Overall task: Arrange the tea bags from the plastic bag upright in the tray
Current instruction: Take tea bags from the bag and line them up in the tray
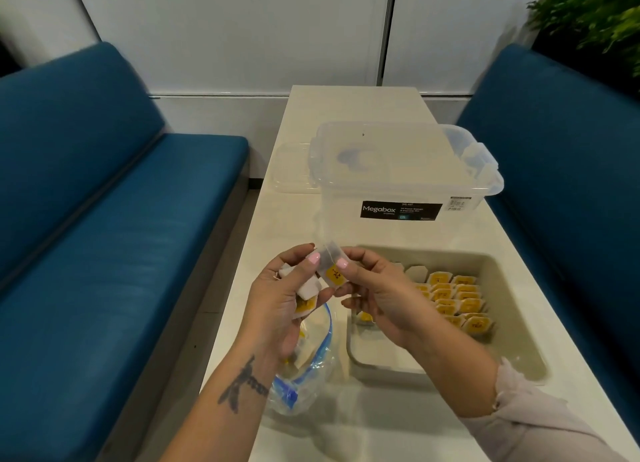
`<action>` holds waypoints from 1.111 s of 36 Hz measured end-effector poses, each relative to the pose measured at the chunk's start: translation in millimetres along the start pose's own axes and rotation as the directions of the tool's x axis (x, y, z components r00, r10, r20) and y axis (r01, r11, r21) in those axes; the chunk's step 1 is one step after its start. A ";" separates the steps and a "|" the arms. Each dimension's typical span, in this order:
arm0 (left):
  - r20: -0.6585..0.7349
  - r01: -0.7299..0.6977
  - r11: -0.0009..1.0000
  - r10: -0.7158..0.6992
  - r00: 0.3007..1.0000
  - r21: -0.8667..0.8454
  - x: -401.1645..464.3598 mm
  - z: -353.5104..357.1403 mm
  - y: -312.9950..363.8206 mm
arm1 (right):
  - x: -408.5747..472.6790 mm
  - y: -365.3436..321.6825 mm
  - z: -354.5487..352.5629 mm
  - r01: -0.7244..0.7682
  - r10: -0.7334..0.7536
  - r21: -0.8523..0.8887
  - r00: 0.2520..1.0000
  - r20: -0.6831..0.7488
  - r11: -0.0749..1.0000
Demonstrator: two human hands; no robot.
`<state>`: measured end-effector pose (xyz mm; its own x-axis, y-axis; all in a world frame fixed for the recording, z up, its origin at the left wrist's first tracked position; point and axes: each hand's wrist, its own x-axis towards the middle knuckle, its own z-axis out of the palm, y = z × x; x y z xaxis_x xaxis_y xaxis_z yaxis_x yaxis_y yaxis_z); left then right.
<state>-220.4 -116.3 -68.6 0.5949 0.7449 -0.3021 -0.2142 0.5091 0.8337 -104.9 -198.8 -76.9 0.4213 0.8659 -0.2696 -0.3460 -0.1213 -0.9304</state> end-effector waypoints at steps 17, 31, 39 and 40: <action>-0.042 -0.005 0.997 0.008 0.999 0.077 -2.0 0.2 -4.3 | 3.7 -3.7 5.6 0.070 -0.074 -0.074 0.996 -0.046 0.995; -0.027 0.182 0.947 -0.196 0.980 -0.265 -0.5 -1.1 -8.1 | 4.4 -27.0 -0.3 0.160 -0.195 -0.222 0.969 -0.149 0.962; -0.010 0.222 0.883 -0.248 0.969 -0.414 3.8 -14.6 -4.4 | -2.2 -67.1 -23.4 0.206 -0.354 -0.712 0.933 -0.064 0.671; -0.015 0.220 0.883 -0.248 0.969 -0.415 4.4 -15.8 -3.8 | -3.3 -66.9 -27.0 0.173 -0.343 -0.776 0.938 -0.059 0.606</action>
<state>-229.2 -108.2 -80.4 0.6176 0.6018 -0.5064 -0.3801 0.7921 0.4776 -60.5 -206.7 -20.6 0.5629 0.8249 0.0514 0.5136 -0.3003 -0.8038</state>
